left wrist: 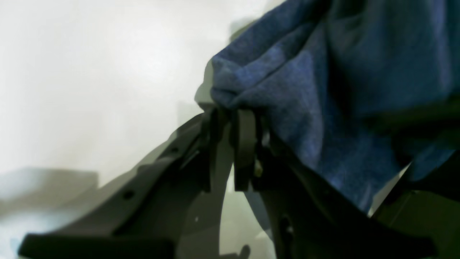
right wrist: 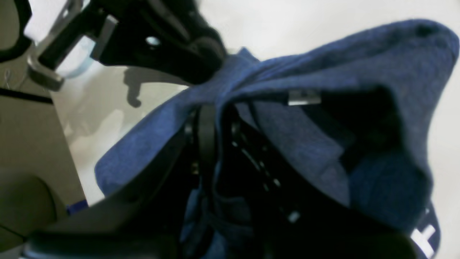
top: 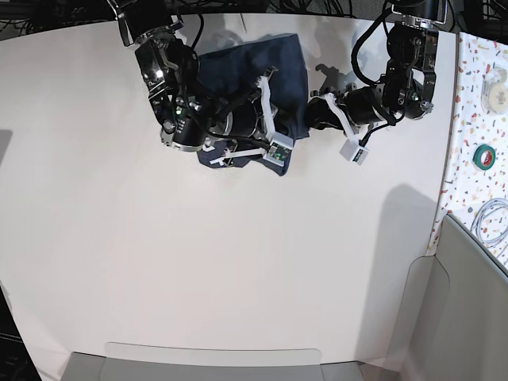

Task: Layout the t-shirt on the table in an organized manner, then fold the t-shirt properly
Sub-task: 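Grasp the other strip end with the right gripper and fold it over, then release the folded end and lift the right gripper away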

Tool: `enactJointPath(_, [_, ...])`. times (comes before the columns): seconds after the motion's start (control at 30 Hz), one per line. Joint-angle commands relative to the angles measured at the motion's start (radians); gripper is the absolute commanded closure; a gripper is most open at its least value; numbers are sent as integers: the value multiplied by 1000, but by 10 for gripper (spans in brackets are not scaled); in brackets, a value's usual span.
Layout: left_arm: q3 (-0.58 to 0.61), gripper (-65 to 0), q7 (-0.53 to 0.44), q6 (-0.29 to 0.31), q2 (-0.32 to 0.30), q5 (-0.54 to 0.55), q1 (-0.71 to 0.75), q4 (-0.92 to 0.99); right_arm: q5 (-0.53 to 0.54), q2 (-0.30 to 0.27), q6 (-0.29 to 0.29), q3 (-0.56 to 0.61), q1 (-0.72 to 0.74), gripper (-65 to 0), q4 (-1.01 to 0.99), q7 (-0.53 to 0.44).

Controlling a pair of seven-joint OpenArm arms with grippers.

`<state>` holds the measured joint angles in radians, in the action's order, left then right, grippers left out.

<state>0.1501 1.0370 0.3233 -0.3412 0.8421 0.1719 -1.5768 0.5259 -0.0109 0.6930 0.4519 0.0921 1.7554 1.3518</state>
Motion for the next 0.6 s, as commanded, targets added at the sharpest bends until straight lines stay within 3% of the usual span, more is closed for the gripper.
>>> enactJointPath(0.0, [3, -88, 72, -36, -11, -109, 15, 16, 9, 10, 5, 18, 30, 0, 5, -39])
enactJointPath(0.23, [3, -90, 72, -36, -11, -109, 15, 16, -5, 9, 5, 95, 56, -10, -13, -56])
enactJointPath(0.57, [3, -91, 72, -36, -11, -109, 15, 16, 1, 9, 5, 106, 70, -364, 18, -56])
